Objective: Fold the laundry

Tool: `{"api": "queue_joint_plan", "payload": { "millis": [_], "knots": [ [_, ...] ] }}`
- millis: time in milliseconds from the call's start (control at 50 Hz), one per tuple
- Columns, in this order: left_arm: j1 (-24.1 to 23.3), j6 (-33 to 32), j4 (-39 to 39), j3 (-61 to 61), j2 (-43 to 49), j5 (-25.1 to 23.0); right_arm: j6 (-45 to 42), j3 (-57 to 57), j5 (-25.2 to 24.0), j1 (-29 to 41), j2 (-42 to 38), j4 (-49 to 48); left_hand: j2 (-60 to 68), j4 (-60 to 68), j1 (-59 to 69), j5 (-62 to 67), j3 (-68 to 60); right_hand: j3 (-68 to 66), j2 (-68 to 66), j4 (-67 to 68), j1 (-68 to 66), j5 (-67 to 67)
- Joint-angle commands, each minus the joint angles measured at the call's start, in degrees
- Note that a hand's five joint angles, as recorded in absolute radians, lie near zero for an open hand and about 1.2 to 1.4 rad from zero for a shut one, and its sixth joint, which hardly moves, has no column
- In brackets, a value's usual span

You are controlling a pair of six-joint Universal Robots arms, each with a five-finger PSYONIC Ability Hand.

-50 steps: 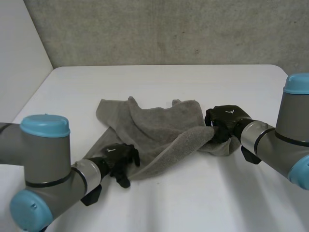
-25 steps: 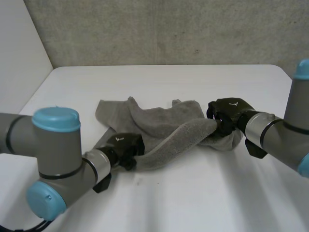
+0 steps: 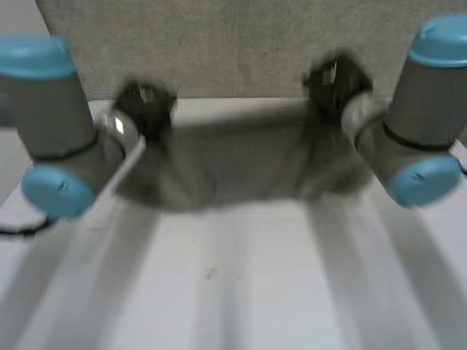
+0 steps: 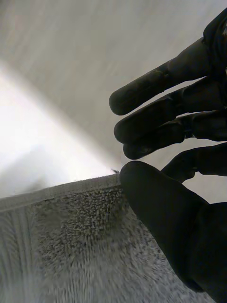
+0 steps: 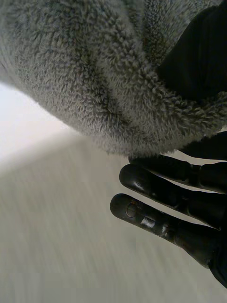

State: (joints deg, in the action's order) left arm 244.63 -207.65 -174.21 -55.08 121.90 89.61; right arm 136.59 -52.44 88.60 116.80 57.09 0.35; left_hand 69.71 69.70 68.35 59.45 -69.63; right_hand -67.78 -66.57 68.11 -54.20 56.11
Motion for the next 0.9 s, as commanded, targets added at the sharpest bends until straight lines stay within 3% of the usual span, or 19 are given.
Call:
{"api": "queue_joint_plan", "payload": {
  "millis": [20,100,200,300,420,520,560,580,660,780,900],
  "knots": [
    [0.1,1.4,-19.1,16.8,-2.3,3.1,-2.7,2.3,4.4,2.4,4.1,-28.9,10.3,10.3,11.6,10.6,-10.4,-12.2,-13.4,11.9,-25.8,13.9],
    [0.0,1.5,-21.9,14.7,-4.7,2.8,-3.0,-0.5,3.2,3.1,5.1,-28.6,10.3,10.3,11.6,10.6,-10.4,-12.2,-13.4,11.9,-25.8,13.9],
    [0.0,1.7,-18.8,4.4,-6.4,2.3,-3.1,-6.1,0.4,4.8,5.4,-25.5,10.3,10.3,11.6,10.6,-10.4,-12.2,-13.4,11.9,-25.8,13.9],
    [1.5,2.3,-17.7,-17.0,-8.3,1.7,-3.2,-14.6,-3.7,4.9,4.3,-19.4,10.3,10.3,11.6,10.6,-10.4,-12.2,-13.4,11.9,-25.8,13.9],
    [3.6,2.2,-18.0,-31.7,-8.5,1.5,-3.1,-22.6,-3.8,4.9,1.0,-12.8,10.3,10.3,11.6,10.6,-10.4,-9.4,-10.6,9.1,-23.0,11.1],
    [3.8,2.1,-18.4,-41.3,-8.3,0.2,-2.7,-29.7,-3.9,5.0,-0.1,-3.4,10.3,10.3,11.6,10.6,-10.4,9.9,8.7,-10.3,-3.7,-8.3],
    [3.7,2.1,-17.7,-45.5,-8.6,-2.0,-1.9,-31.8,-3.6,5.1,0.6,3.2,10.3,10.3,11.6,10.6,-10.4,33.4,32.2,-33.7,19.8,-31.7],
    [3.7,2.1,-17.7,-45.6,-8.6,-2.0,-1.9,-31.8,-3.6,5.1,0.7,3.3,10.3,10.3,11.6,10.6,-10.4,33.5,32.3,-33.8,19.9,-31.8],
    [3.2,1.9,-17.1,-48.7,-11.4,-3.8,5.9,-31.4,-3.7,4.8,5.2,8.8,10.3,10.3,11.6,10.6,-10.4,43.5,42.3,-43.9,30.0,-41.9],
    [2.5,2.0,-14.6,-51.0,-19.0,-4.4,20.9,-27.2,-5.0,3.5,11.4,10.4,10.3,10.3,11.6,10.6,-10.4,44.2,43.0,-44.6,30.7,-42.6],
    [2.1,1.9,-13.0,-52.0,-23.8,-4.4,22.1,-22.0,-8.5,-2.1,11.9,16.9,10.3,10.3,11.6,10.6,-10.4,44.1,42.9,-44.4,30.5,-42.4]
  ]
}}
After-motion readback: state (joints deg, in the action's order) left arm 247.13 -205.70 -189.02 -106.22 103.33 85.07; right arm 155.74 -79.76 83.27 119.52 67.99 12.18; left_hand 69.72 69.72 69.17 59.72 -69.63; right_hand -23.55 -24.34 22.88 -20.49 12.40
